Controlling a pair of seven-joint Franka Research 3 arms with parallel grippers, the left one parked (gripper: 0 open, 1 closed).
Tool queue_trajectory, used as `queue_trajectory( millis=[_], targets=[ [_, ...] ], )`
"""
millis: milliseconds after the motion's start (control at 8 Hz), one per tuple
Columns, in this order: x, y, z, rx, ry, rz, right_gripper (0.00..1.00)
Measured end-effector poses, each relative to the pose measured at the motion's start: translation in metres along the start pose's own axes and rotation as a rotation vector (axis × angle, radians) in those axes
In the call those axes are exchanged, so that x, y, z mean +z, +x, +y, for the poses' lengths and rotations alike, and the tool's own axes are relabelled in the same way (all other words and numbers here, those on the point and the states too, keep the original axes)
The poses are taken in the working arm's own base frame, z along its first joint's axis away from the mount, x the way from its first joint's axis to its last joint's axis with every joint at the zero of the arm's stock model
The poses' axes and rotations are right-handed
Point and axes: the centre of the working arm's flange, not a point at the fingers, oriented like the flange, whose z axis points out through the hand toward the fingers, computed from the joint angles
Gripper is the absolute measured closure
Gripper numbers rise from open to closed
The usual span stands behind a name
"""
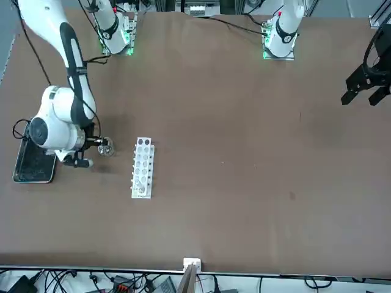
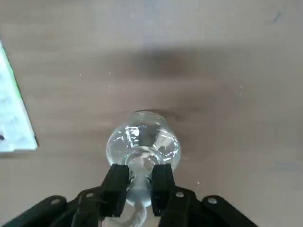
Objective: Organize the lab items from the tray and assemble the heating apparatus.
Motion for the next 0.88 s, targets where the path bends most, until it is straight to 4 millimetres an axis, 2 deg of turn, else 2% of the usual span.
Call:
queue_trajectory(
  millis=[375,750,875],
  targets=[
    [0.004,-0.005,0.013,-0.030,0.003,-0.015,0.66],
    [0.003,-0.004,0.015,-0.037,0.001,-0.014,0.44],
    [-0.001,-0.003,0.015,-0.038,0.001,-0.009,0.28]
  ],
)
